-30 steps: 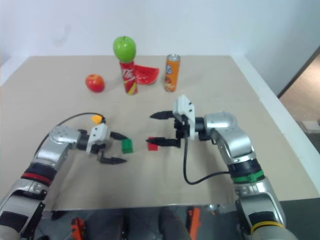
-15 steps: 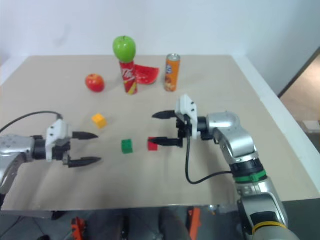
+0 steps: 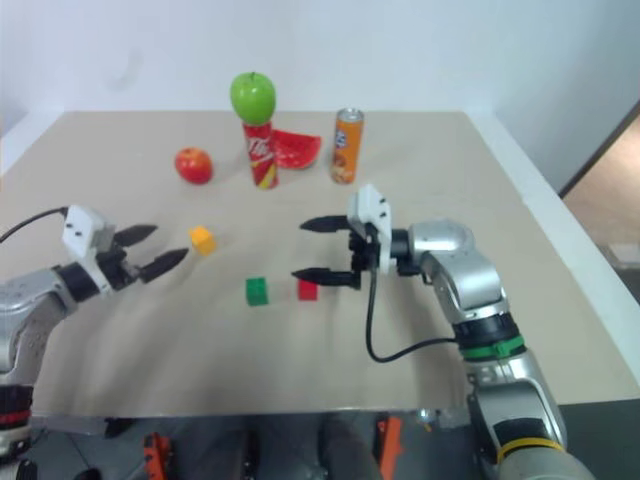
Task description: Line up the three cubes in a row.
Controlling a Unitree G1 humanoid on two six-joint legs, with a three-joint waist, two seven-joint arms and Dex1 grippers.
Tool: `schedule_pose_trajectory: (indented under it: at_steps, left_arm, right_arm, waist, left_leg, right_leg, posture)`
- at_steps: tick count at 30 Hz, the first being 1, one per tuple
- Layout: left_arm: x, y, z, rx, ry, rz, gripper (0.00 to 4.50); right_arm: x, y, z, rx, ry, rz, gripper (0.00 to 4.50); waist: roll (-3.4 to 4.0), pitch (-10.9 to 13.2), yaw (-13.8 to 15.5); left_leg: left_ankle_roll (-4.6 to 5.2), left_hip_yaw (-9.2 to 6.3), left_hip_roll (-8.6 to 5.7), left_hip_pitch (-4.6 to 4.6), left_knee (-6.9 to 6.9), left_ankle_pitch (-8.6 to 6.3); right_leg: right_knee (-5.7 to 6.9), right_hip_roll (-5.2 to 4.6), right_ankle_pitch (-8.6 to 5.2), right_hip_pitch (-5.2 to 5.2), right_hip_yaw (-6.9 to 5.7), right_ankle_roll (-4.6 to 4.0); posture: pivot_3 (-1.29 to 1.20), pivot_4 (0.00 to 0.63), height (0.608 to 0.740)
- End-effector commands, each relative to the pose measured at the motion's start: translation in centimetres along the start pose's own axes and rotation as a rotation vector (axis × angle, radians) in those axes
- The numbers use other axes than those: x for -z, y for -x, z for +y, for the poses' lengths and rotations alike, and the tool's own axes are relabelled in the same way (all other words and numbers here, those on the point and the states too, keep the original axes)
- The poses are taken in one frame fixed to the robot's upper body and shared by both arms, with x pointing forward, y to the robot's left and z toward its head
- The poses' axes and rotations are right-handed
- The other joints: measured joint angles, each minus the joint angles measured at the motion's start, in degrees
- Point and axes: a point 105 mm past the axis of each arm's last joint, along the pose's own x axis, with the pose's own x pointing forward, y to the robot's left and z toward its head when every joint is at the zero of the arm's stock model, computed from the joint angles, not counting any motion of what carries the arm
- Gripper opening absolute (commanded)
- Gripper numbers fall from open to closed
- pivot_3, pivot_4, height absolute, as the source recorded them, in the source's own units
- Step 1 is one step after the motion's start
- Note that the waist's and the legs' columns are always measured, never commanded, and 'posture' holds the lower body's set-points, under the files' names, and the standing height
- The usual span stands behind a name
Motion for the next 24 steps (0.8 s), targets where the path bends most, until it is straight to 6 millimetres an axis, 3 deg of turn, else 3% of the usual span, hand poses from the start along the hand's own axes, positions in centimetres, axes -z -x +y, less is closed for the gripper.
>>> schedule_pose_trajectory:
  at_steps: [1,5,15,22,24]
  left_arm:
    - [-0.4,-0.8,0.6,0.04,-0.069,0.005,4.48]
    - [0.3,-2.0,0.6,0.118,-0.103,0.045,4.48]
    - [1.2,-3.6,1.8,0.12,-0.101,0.07,4.48]
    - [1.8,-5.2,1.7,0.123,-0.057,0.067,4.48]
    - [2.5,-5.5,1.7,0.118,-0.056,0.09,3.94]
  right_arm:
    - [-1.8,0.3,-1.0,0.057,0.012,-0.069,4.5]
    - [-2.2,0.1,-2.4,0.181,-0.02,-0.105,4.5]
    - [-1.7,0.1,-2.1,0.208,0.031,-0.08,4.5]
    - [-1.5,0.3,-2.1,0.212,0.039,-0.064,4.5]
    - [-1.4,0.3,-2.1,0.212,0.041,-0.061,4.5]
  waist:
    - [0.0,0.0,0.0]
    - [0.0,0.0,0.0]
    - [0.0,0.0,0.0]
    - [0.0,0.0,0.0]
    - [0.0,0.0,-0.1]
  left_leg:
    - [0.0,0.02,-0.01,0.0,-0.01,0.0]
    - [0.0,0.02,0.01,-0.05,-0.03,0.0]
    - [0.01,0.01,0.0,-0.1,-0.02,0.0]
    - [0.0,0.01,-0.02,-0.11,0.0,0.0]
    - [0.01,0.0,-0.02,-0.11,0.0,0.0]
  right_leg:
    - [0.0,-0.01,-0.01,0.0,0.01,0.01]
    - [0.0,0.0,-0.01,-0.06,0.02,0.0]
    - [0.0,0.0,-0.01,-0.07,0.01,0.0]
    - [0.0,-0.01,0.0,-0.06,0.01,0.03]
    - [0.0,0.0,0.0,-0.06,0.0,0.03]
  posture:
    - [0.0,0.15,0.74]
    - [0.0,0.15,0.74]
    - [0.0,0.15,0.74]
    - [0.0,0.15,0.74]
    - [0.0,0.15,0.74]
